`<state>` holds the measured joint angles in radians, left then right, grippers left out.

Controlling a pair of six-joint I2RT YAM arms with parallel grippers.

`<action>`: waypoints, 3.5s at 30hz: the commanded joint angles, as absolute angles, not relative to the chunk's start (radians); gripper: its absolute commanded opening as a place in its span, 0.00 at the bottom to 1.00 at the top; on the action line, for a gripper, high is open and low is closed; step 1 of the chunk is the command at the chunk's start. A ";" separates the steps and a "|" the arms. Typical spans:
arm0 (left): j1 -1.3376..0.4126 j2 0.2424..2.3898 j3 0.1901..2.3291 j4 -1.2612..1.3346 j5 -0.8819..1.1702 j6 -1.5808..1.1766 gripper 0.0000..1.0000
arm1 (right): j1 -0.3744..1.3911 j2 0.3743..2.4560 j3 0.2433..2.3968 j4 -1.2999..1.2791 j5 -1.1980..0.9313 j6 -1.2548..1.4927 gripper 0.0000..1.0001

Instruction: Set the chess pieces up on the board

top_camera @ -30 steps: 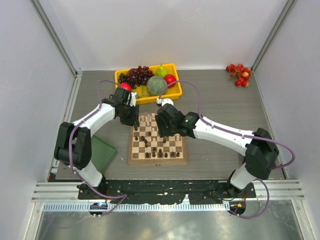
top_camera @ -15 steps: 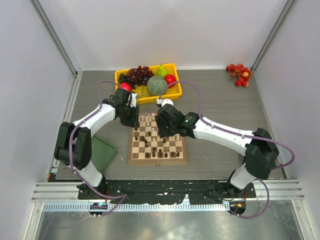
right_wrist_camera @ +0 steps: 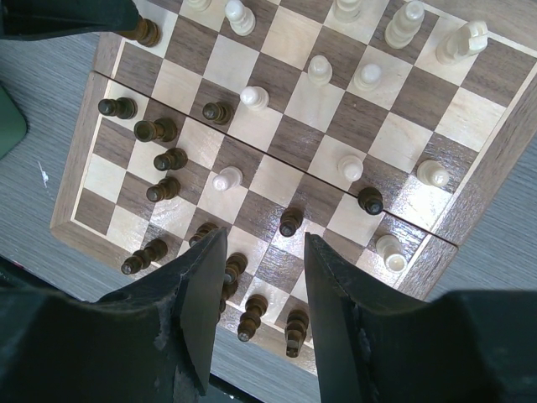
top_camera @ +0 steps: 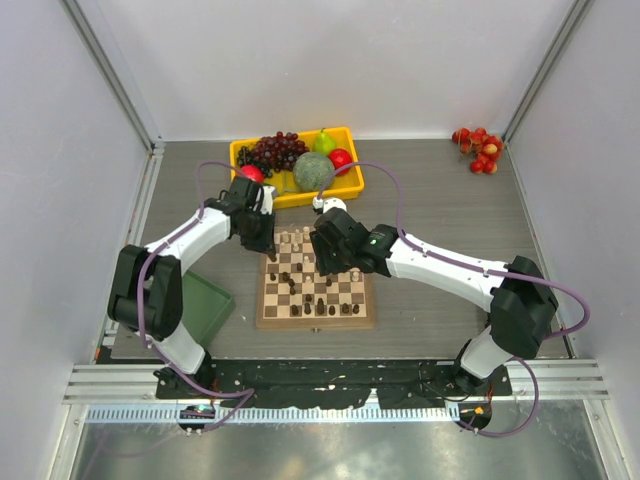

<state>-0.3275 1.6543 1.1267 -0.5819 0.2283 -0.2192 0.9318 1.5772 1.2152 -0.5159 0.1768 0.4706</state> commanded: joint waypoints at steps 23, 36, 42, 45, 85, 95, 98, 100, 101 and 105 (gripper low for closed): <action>-0.468 1.146 0.899 -0.735 0.195 -0.299 0.11 | 0.927 1.554 1.221 -0.462 0.155 0.486 0.48; -0.603 1.106 0.785 -0.635 0.092 -0.446 0.11 | 0.930 1.542 1.200 -0.453 0.156 0.497 0.48; -0.646 1.150 0.790 -0.618 0.080 -0.462 0.11 | 0.928 1.529 1.187 -0.453 0.170 0.503 0.48; -0.667 1.164 0.793 -0.623 0.071 -0.468 0.11 | 0.927 1.532 1.189 -0.453 0.170 0.505 0.48; -0.742 1.235 0.778 -0.627 0.011 -0.517 0.24 | 0.927 1.536 1.183 -0.453 0.167 0.506 0.48; -0.745 1.232 0.798 -0.646 0.009 -0.523 0.33 | 0.927 1.543 1.192 -0.453 0.160 0.502 0.48; -0.744 1.212 0.818 -0.667 -0.031 -0.523 0.38 | 0.927 1.546 1.193 -0.453 0.160 0.500 0.48; -0.744 1.186 0.830 -0.673 -0.046 -0.523 0.43 | 0.927 1.552 1.195 -0.453 0.156 0.499 0.48; -0.744 1.172 0.834 -0.675 -0.055 -0.520 0.47 | 0.925 1.557 1.196 -0.453 0.153 0.500 0.48; -0.745 1.115 0.857 -0.686 -0.103 -0.515 0.59 | 0.927 1.566 1.197 -0.453 0.156 0.500 0.48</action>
<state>-0.7395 1.1858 0.7940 -0.6788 -0.0353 -0.5167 0.9279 1.5772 1.1835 -0.4786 0.1505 0.4969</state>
